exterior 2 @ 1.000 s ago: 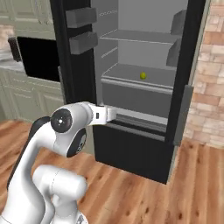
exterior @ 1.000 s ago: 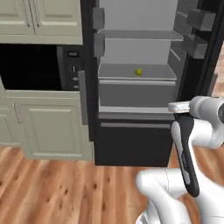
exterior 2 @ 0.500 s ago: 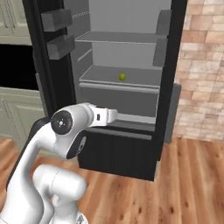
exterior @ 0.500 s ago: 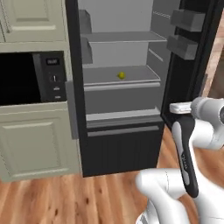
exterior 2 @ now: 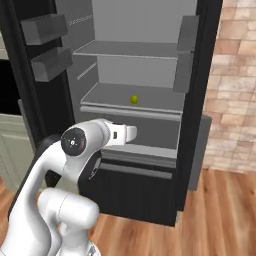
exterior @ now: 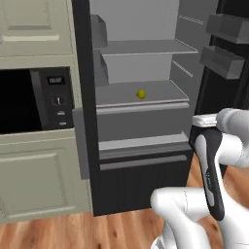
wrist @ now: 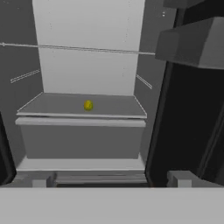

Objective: Retrieve the kiwi and pear from the fridge and place them into the bowl on the dining table.

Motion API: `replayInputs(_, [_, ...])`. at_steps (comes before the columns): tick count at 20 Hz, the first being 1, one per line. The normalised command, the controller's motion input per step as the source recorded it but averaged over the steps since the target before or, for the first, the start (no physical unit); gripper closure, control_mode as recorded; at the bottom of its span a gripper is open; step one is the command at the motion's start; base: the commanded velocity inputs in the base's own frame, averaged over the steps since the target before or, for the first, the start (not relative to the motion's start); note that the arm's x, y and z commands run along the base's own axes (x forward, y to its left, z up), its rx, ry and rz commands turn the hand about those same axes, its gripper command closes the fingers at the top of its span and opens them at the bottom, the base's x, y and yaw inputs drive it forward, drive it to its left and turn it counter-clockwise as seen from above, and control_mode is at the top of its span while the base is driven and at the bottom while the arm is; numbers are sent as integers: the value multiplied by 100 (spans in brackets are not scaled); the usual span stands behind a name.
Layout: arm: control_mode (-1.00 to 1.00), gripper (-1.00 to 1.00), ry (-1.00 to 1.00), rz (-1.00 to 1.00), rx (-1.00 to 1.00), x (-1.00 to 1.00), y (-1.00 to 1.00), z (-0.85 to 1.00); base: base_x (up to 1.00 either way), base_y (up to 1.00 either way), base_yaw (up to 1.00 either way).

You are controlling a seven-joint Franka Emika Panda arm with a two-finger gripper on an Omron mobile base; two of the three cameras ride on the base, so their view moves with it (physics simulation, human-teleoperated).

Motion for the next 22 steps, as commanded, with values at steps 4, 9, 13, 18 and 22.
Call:
replayInputs(4, [100,-100,0,0,0,0,0,0,75,26,0])
replayInputs(9, [100,-100,0,0,0,0,0,0,69,20,0])
replayInputs(13, [100,-100,0,0,0,0,0,0,61,35,0])
replayInputs(18, [100,-100,0,0,0,0,0,0,48,31,0])
replayInputs(22, [100,-100,0,0,0,0,0,0,9,3,0])
